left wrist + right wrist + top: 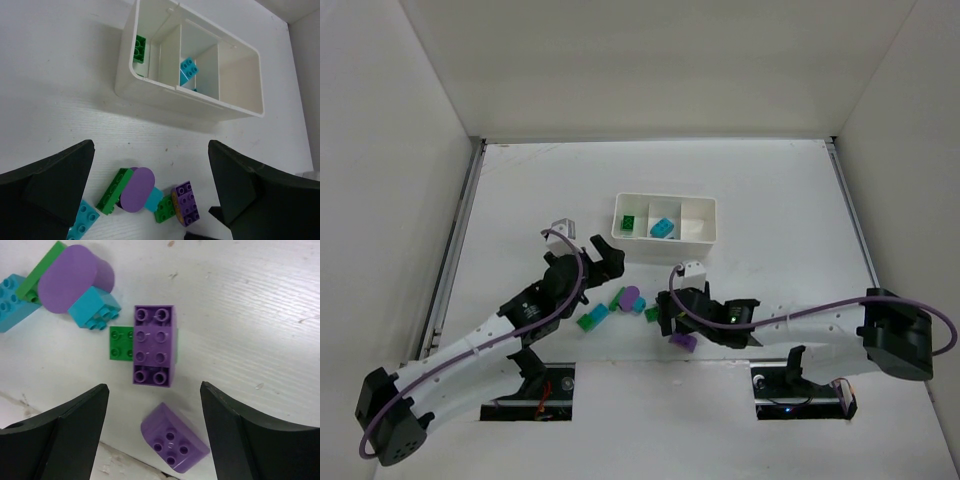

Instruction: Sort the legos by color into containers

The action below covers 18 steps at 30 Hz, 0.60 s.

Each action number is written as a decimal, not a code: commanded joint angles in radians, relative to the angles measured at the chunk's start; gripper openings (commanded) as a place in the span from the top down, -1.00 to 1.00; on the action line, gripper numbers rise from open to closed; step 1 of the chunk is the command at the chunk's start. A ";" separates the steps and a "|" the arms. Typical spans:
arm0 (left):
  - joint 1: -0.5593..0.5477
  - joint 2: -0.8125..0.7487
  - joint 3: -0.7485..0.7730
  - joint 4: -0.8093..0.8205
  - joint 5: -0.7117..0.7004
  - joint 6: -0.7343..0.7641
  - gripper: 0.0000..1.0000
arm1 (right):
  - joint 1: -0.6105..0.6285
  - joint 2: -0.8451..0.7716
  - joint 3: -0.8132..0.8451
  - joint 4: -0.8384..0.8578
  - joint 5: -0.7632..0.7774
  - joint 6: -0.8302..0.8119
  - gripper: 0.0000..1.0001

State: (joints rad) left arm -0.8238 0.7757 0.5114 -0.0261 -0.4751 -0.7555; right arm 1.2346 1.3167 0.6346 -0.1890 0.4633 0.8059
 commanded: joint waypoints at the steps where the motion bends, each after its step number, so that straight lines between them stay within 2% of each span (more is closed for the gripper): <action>1: -0.008 -0.019 -0.040 0.017 0.052 -0.005 -1.00 | -0.030 -0.028 -0.030 0.060 0.009 -0.028 -0.62; 5: -0.019 -0.027 -0.051 0.005 0.061 -0.013 -1.00 | -0.031 -0.048 -0.044 0.065 0.006 -0.031 -0.79; 13: -0.077 -0.052 -0.060 -0.032 0.067 0.007 -1.00 | 0.044 -0.091 -0.061 -0.042 -0.055 -0.071 -0.82; 18: -0.059 -0.041 -0.067 -0.031 0.070 0.007 -1.00 | 0.094 -0.077 -0.067 -0.090 -0.120 -0.054 -0.83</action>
State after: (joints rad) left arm -0.8909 0.7383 0.4553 -0.0593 -0.4072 -0.7597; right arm 1.3003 1.2430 0.5739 -0.2344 0.3878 0.7521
